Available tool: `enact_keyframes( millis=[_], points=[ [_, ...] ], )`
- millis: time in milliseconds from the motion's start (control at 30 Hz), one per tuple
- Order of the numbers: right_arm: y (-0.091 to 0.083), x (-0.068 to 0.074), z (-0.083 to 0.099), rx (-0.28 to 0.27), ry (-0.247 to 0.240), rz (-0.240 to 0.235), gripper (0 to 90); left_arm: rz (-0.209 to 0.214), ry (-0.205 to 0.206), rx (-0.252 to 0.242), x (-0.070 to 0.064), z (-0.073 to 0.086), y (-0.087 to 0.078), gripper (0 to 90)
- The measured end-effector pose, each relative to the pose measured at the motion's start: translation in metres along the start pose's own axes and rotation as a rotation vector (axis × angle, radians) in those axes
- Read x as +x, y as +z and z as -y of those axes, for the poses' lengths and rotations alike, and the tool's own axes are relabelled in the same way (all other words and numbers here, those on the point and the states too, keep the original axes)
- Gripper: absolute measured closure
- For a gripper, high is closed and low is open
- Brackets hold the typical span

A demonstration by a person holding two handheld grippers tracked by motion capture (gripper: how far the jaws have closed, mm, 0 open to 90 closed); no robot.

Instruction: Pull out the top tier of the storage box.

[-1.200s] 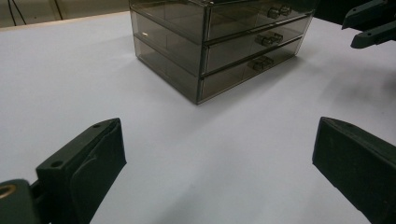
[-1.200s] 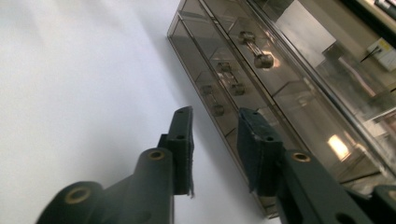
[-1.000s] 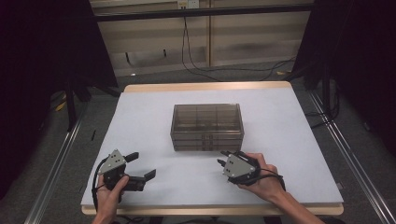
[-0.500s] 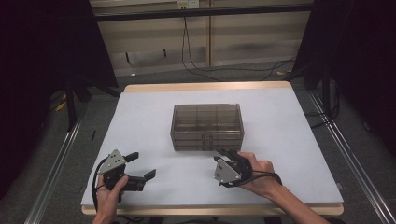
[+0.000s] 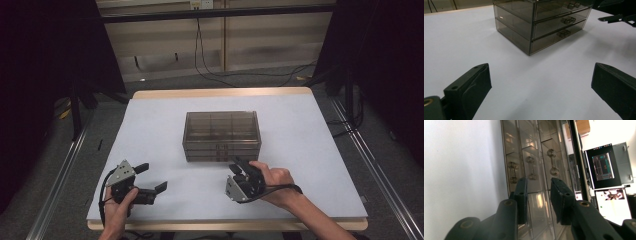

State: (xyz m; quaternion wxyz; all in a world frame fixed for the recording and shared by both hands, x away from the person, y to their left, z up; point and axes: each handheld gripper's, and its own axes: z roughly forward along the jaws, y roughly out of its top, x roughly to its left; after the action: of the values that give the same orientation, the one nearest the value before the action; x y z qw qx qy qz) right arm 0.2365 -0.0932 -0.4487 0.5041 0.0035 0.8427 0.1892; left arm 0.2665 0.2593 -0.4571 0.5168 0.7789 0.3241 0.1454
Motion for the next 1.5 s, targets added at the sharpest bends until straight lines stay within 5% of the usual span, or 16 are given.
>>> enact_keyframes(
  millis=[633, 1500],
  points=[
    [0.017, 0.008, -0.006, 0.039, -0.181, 0.106, 71.5, 0.008, -0.004, 0.011, 0.001, 0.000, 0.003, 2.6],
    [0.035, 0.006, -0.007, 0.074, -0.245, 0.189, 75.6, 0.007, -0.010, 0.004, 0.002, 0.001, 0.001, 2.6]
  ],
)
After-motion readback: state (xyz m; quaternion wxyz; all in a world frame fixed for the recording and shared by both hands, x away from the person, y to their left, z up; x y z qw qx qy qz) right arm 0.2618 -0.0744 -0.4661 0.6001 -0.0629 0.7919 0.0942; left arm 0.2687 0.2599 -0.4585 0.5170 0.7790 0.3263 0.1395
